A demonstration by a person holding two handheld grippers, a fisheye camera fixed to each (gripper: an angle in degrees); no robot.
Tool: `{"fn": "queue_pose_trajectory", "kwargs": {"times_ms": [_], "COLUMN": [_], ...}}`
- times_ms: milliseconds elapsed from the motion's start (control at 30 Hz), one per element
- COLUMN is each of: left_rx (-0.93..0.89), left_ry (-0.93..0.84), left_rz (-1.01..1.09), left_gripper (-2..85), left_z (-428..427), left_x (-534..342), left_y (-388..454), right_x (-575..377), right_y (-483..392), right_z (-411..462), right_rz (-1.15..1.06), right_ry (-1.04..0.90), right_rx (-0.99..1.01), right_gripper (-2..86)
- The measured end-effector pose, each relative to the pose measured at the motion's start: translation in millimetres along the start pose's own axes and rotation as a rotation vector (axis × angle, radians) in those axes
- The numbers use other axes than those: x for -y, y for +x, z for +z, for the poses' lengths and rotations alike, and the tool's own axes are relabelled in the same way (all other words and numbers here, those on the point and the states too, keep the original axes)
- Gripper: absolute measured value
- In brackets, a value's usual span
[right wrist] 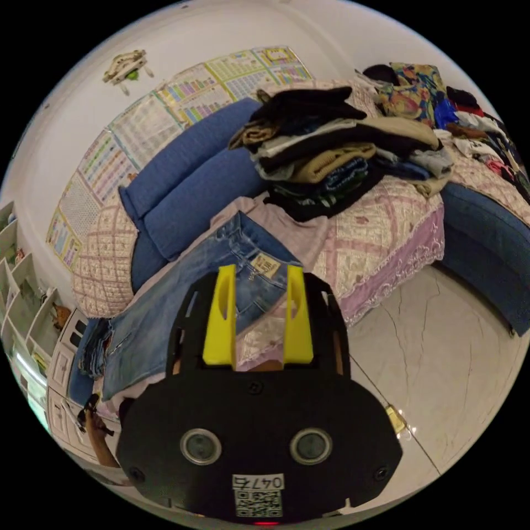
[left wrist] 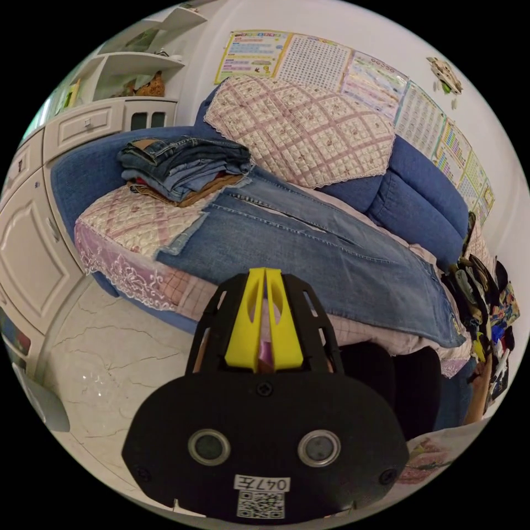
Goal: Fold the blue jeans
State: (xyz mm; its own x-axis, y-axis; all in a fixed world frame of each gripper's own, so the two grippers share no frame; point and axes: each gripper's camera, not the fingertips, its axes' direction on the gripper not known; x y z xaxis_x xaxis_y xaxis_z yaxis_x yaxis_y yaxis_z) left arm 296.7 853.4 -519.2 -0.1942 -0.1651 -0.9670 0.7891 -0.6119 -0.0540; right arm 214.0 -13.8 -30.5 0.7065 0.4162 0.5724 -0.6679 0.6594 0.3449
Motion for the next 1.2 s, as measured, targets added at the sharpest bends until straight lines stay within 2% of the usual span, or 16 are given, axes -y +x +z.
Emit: {"fn": "queue_pose_trajectory", "kwargs": {"times_ms": [333,533,700,867,1200], "left_rx": [0.007,-0.009,-0.124,-0.341,-0.470], "left_ry": [0.002,0.058,0.088,0.033,-0.057], "left_rz": [-0.042,-0.179,-0.335,-0.503,-0.700], "left_gripper": [-1.0,-0.8,1.0,7.1,8.5], "left_z": [-13.0,-23.5,-26.7,6.3,76.2], "left_x": [25.1,43.0,51.8,65.3,100.3], "left_y": [-26.1,-60.9,-102.6,-139.9,-168.2], "right_x": [14.3,33.4,62.0,104.2,153.2], "right_y": [37.3,35.3,26.0,-7.9,-53.7], "right_z": [52.3,81.9,86.3,94.9,128.4], "right_rz": [0.011,-0.055,-0.084,-0.168,-0.226], "right_ry": [-0.233,-0.321,-0.243,-0.187,-0.152], "right_rx": [0.113,0.263,0.357,0.389,0.392], "right_gripper": [10.7,2.4,-0.7,-0.7,-0.5]}}
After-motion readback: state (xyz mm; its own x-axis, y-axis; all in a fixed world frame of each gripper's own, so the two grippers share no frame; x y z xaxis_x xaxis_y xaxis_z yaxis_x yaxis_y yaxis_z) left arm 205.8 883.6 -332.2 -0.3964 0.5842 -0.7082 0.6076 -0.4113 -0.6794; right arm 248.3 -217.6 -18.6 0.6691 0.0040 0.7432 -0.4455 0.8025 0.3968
